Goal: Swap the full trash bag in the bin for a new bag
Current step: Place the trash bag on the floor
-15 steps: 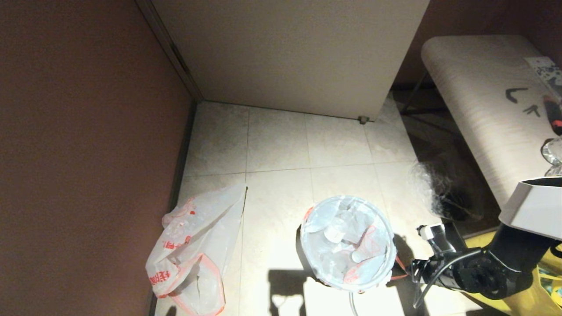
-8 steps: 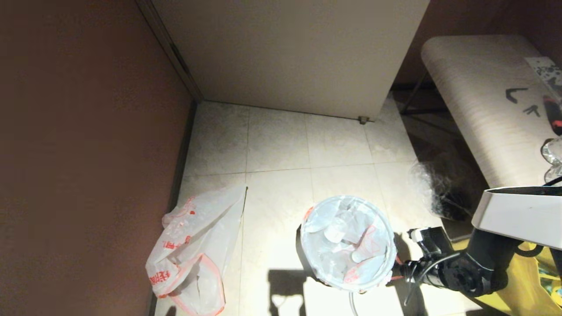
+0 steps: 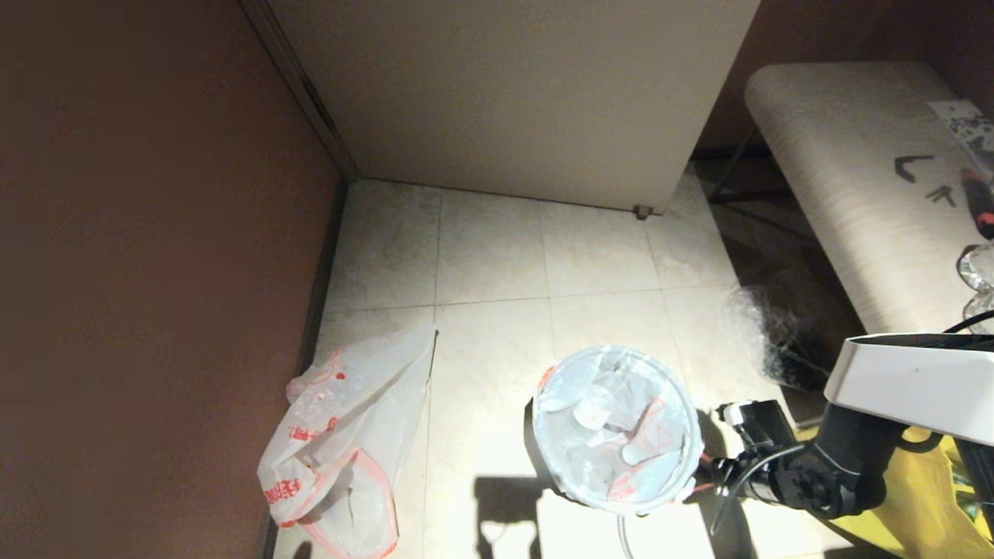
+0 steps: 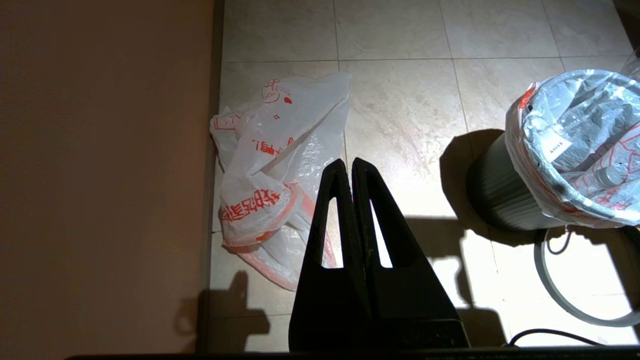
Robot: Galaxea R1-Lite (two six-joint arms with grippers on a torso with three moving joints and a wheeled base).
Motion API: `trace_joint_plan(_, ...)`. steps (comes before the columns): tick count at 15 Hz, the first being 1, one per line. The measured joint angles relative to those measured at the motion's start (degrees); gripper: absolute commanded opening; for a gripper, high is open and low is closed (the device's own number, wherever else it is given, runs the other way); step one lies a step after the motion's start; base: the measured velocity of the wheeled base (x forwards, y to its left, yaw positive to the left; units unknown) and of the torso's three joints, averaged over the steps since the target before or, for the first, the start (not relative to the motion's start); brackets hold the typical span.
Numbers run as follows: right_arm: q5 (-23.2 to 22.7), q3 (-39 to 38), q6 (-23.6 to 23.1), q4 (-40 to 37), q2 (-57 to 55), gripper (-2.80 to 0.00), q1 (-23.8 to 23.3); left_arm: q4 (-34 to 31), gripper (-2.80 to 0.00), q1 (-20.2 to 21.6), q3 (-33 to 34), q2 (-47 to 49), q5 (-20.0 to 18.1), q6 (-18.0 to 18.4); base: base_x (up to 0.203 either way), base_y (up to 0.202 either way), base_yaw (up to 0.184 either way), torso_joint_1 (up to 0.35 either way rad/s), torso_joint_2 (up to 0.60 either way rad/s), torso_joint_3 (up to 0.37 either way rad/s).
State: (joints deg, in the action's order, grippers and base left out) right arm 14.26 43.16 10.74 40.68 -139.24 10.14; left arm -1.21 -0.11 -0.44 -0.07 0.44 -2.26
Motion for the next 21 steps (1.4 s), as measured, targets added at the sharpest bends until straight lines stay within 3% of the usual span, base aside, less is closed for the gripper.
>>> trace_joint_plan(5, 3.94, -4.18, 2.15, -0.49, 3.34, -2.80, 4.69, -0.02, -2.80, 0.00, 0.00, 0.00, 0.02, -0.02, 0.000, 0.000, 0.000, 0.000, 0.00, 0.000)
trace_joint_plan(10, 3.35, -6.04, 4.27, -0.91, 6.76, -2.80, 5.25, 0.00, -2.80, 0.00, 0.00, 0.00, 0.00, 0.02, 0.000, 0.000, 0.000, 0.000, 0.00, 0.000)
trace_joint_plan(13, 0.54, -8.65, 6.14, -0.99, 12.42, -2.80, 5.23, -0.01, -2.80, 0.00, 0.00, 0.00, 0.00, 0.01, 0.000, 0.000, 0.000, 0.000, 0.00, 0.000)
trace_joint_plan(18, -9.52, -13.98, 15.29, -0.77, 23.34, -2.80, 5.12, -0.02, -2.80, 0.00, 0.00, 0.00, 0.00, 0.02, 0.000, 0.000, 0.000, 0.000, 0.00, 0.000)
trace_joint_plan(21, -11.21, -14.89, 16.81, -0.19, 25.90, -2.80, 6.73, 0.00, -2.80, 0.00, 0.00, 0.00, 0.02, 0.02, 0.000, 0.000, 0.000, 0.000, 0.00, 0.000)
